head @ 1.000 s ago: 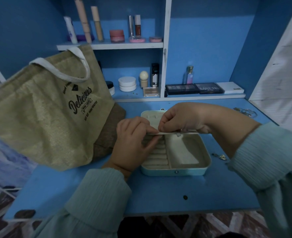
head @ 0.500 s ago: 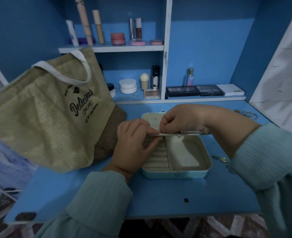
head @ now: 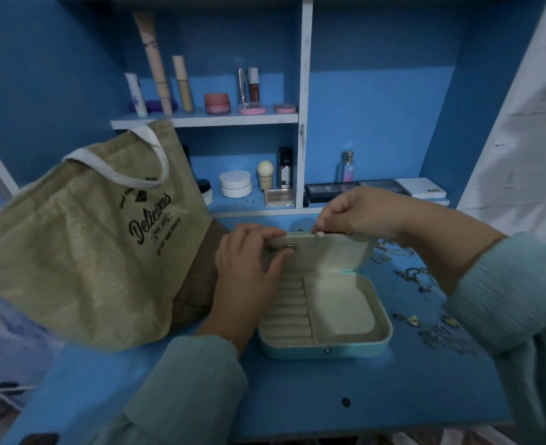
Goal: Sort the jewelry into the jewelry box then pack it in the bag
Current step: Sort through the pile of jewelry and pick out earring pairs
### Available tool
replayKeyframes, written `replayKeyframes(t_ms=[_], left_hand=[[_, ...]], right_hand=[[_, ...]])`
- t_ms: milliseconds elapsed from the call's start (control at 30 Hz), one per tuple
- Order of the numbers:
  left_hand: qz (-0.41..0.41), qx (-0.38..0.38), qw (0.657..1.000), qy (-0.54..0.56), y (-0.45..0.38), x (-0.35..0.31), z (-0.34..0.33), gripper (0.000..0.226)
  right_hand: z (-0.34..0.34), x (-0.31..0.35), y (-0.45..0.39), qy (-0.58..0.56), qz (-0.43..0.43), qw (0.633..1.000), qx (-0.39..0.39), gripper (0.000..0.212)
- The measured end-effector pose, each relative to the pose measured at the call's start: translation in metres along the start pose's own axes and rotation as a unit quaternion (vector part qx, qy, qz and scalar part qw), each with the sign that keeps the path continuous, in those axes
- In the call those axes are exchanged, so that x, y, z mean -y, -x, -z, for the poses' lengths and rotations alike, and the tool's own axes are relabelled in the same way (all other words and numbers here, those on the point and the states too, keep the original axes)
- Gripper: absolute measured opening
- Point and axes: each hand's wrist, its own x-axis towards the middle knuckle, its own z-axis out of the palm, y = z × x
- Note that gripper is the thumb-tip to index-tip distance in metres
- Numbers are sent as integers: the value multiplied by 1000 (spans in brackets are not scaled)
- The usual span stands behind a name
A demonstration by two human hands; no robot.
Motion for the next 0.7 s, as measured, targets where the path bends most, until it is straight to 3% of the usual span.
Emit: replayKeyframes(t_ms=[267, 433, 700], left_hand=[[69, 47, 996, 1, -13, -10, 0, 28], [76, 57, 995, -23, -17, -16, -1, 34], [-73, 81, 987, -116, -23, -26, -12, 39]], right_hand=[[21, -28, 10, -25, -63, 996, -49, 29], [23, -42, 19, -67, -61, 994, -63, 24], [14, -51, 18, -143, -60, 982, -105, 12]])
